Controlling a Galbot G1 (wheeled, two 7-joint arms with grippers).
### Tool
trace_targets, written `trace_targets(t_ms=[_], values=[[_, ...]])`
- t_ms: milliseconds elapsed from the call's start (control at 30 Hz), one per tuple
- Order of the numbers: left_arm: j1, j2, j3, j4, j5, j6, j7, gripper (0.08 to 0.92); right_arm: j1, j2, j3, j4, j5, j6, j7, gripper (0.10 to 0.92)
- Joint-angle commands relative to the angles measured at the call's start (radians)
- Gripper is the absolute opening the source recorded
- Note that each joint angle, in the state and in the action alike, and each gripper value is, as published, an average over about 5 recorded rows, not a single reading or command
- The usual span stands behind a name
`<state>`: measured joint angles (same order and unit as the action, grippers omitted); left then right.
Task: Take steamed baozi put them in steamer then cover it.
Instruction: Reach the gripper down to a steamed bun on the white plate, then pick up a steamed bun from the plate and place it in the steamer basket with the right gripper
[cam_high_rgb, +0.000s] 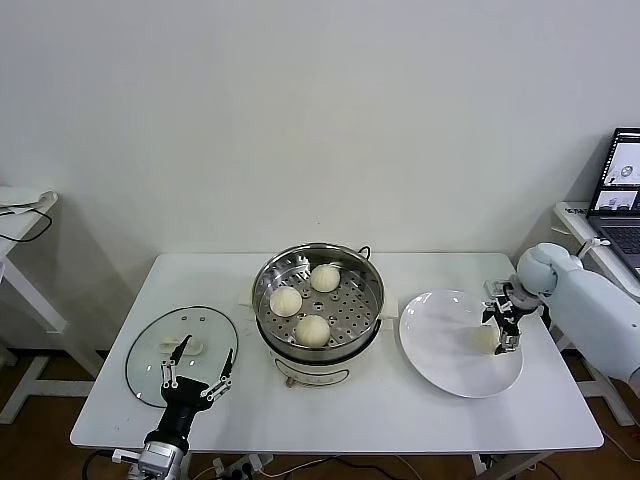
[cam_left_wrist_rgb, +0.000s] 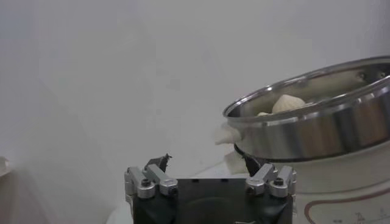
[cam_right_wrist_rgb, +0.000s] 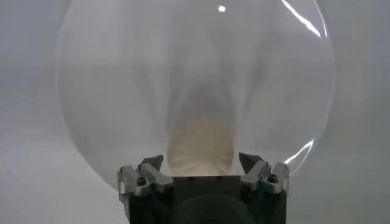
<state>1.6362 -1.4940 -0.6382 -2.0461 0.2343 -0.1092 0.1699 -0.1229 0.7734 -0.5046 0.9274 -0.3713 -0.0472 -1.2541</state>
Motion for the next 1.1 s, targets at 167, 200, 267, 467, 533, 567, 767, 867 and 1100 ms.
trace_targets(t_ms=[167, 200, 267, 467, 533, 567, 767, 867, 1100], values=[[-0.001, 0.001, -0.002, 0.004, 0.001, -0.001, 0.001, 0.823, -0.017, 0.016, 0.020, -0.016, -0.024, 0.005, -0.004, 0.721], [-0.001, 0.001, -0.001, 0.004, 0.002, -0.001, 0.001, 0.823, -0.018, 0.016, 0.021, -0.016, -0.025, 0.006, -0.004, 0.704], [-0.001, 0.001, 0.000, 0.004, 0.002, 0.000, 0.001, 0.823, -0.020, 0.018, 0.023, -0.015, -0.026, 0.006, -0.004, 0.692], [0.001, 0.000, 0.000, 0.004, 0.005, -0.001, 0.001, 0.823, -0.014, 0.008, 0.021, -0.002, -0.015, 0.006, -0.010, 0.680], [0.001, 0.000, 0.000, 0.002, 0.005, -0.001, 0.000, 0.823, -0.003, -0.004, 0.008, 0.014, 0.003, 0.002, -0.015, 0.679], [0.002, -0.001, 0.000, 0.001, 0.006, -0.001, 0.000, 0.823, 0.008, -0.013, -0.004, 0.026, 0.019, -0.003, -0.018, 0.679], [0.002, -0.003, 0.001, -0.005, 0.006, 0.000, -0.001, 0.823, 0.135, -0.105, -0.161, 0.139, 0.191, -0.068, -0.034, 0.672], [0.001, -0.002, 0.001, -0.007, 0.005, 0.000, -0.001, 0.823, 0.256, -0.165, -0.283, 0.229, 0.303, -0.129, -0.037, 0.670], [-0.004, 0.002, 0.002, -0.010, 0.000, 0.001, 0.000, 0.823, 0.620, -0.259, -0.605, 0.444, 0.563, -0.268, -0.030, 0.670]])
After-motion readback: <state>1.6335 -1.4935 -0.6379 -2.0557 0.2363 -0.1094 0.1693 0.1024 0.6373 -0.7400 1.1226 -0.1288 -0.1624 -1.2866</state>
